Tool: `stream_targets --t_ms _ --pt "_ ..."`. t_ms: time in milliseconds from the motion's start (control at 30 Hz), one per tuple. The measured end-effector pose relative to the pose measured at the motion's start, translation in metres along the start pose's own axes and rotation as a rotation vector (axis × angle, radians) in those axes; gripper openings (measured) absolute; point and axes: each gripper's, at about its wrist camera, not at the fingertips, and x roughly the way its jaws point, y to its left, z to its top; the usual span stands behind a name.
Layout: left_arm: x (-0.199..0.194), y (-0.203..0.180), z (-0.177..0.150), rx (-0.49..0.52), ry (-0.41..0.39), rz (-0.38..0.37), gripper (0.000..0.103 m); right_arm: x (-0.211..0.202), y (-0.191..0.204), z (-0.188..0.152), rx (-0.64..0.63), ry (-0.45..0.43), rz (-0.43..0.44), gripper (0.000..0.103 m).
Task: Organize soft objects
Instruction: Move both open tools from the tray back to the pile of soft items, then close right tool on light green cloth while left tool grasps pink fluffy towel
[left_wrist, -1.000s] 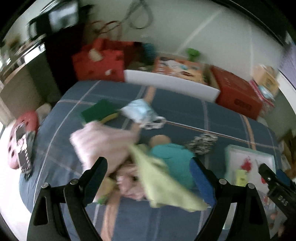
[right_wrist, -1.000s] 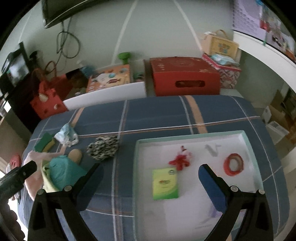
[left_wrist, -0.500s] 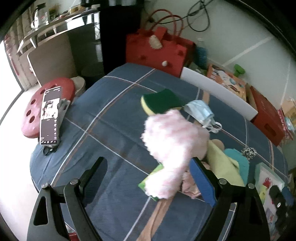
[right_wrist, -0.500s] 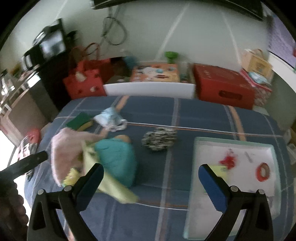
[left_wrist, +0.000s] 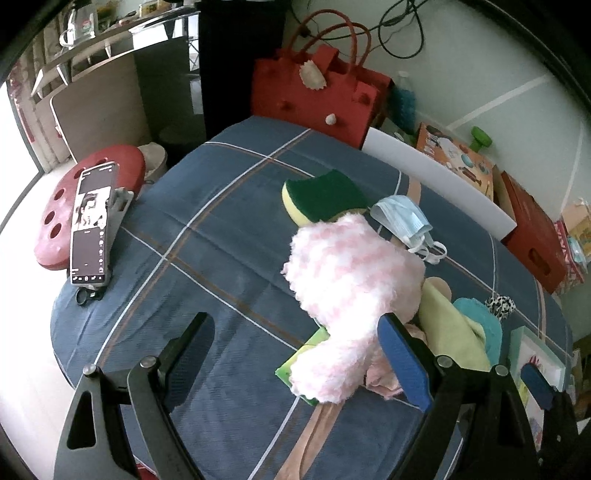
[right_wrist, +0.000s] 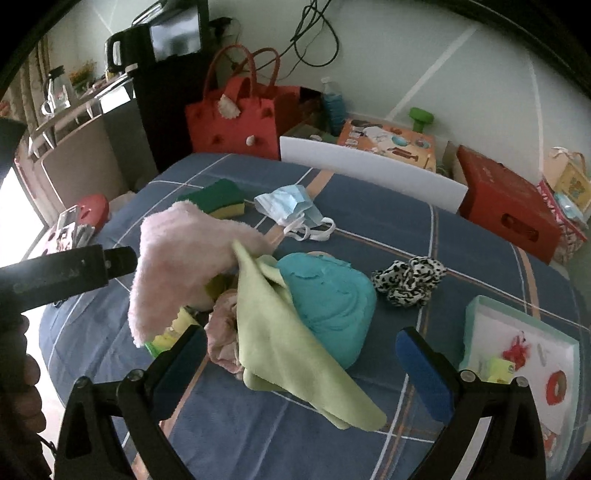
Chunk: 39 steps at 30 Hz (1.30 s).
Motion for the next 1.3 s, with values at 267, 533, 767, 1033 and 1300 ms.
stream_targets --t_ms 267,533,767,1033,1300 --pt "0.008 -0.01 -0.002 0.048 0.001 0.034 0.09 0.018 0.003 -0.001 -0.03 0.02 0.002 0.098" --pt "0.009 -0.018 -0.004 0.084 -0.011 0.041 0.08 0.024 0.008 -0.002 -0.089 0.023 -0.029 0.077" --pt "0.015 -0.021 -0.005 0.087 0.012 0.008 0.046 0.018 0.012 -0.002 -0.117 -0.001 -0.029 0.05" --pt "0.02 -0.021 -0.006 0.074 0.031 -0.036 0.018 0.014 0.016 -0.002 -0.126 -0.011 -0.005 0.035" --pt "0.017 -0.022 -0.005 0.074 0.024 -0.06 0.008 0.013 0.019 -0.001 -0.134 -0.014 0.012 0.021"
